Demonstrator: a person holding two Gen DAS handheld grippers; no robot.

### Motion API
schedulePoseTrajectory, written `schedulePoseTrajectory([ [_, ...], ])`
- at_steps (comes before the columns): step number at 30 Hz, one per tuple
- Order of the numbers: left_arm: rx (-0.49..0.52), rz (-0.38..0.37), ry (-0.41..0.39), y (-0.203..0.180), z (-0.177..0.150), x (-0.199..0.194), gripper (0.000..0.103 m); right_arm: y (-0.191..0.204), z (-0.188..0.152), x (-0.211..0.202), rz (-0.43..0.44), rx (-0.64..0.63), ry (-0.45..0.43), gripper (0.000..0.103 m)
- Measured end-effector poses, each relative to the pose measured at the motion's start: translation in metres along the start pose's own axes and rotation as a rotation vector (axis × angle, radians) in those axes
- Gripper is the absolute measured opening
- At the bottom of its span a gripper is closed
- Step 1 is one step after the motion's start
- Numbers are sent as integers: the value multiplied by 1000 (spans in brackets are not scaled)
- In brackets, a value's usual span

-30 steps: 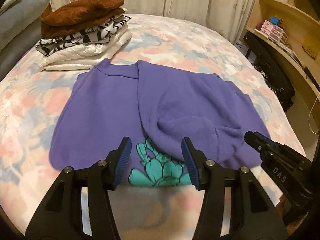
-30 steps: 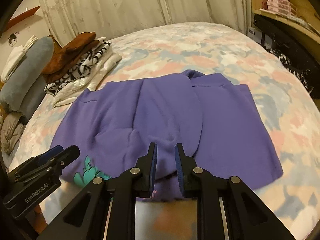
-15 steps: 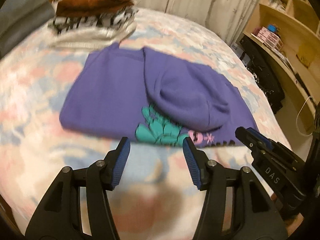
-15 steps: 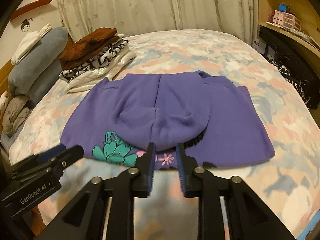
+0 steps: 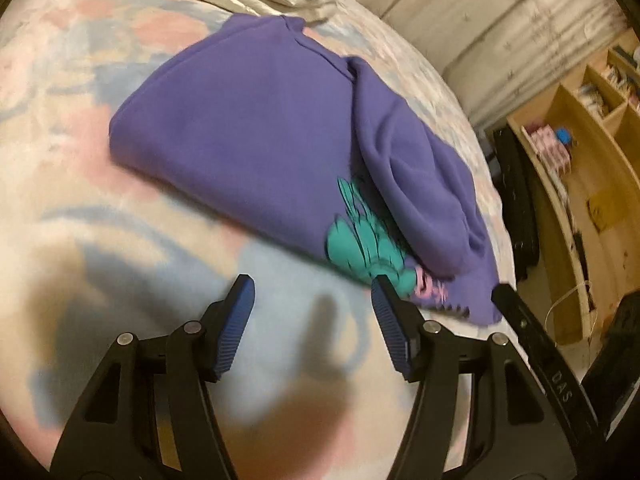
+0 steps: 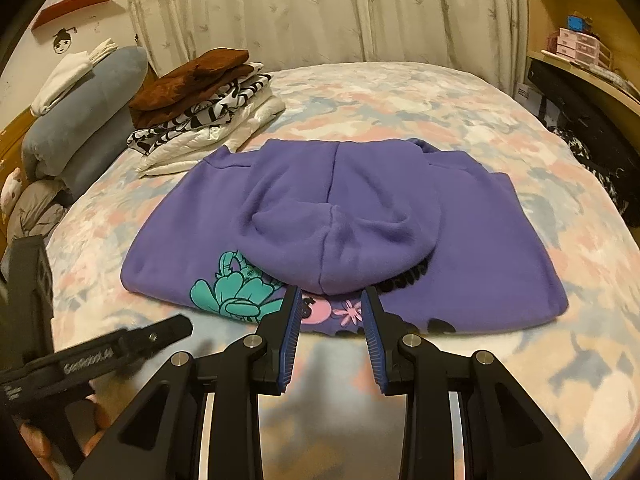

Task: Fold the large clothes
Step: 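Grasp the folded hoodie edge with the left tool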

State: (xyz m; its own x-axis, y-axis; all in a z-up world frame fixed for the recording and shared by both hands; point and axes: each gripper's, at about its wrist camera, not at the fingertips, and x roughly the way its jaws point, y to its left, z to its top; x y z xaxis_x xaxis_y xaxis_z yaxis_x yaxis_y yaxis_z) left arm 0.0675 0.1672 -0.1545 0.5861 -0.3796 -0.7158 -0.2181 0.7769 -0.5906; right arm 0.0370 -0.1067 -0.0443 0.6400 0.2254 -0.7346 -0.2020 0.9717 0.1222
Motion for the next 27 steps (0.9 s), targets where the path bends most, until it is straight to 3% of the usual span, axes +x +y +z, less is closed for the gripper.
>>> schedulePoseTrajectory([
  [7,-96,-32,-53,21,33,27,58,2,30,29,-5,-27,-55,30],
  [13,-126,-25,-80,28,69,47,57,-1,71,93,-23,-61,-27,25],
  [15,-108,2,-105,26,77,49,45,-5,76,119,-25,-62,11,25],
  [17,-75,34,-143,21,86,48,34,-8,75,145,-17,-55,60,25],
  [21,59,86,-232,-4,92,38,19,-8,73,168,-1,-80,56,25],
  [24,259,136,-334,-50,89,26,15,-10,70,178,23,-63,66,24],
  [27,422,130,-392,-91,84,18,13,-16,67,181,62,-27,73,24],
])
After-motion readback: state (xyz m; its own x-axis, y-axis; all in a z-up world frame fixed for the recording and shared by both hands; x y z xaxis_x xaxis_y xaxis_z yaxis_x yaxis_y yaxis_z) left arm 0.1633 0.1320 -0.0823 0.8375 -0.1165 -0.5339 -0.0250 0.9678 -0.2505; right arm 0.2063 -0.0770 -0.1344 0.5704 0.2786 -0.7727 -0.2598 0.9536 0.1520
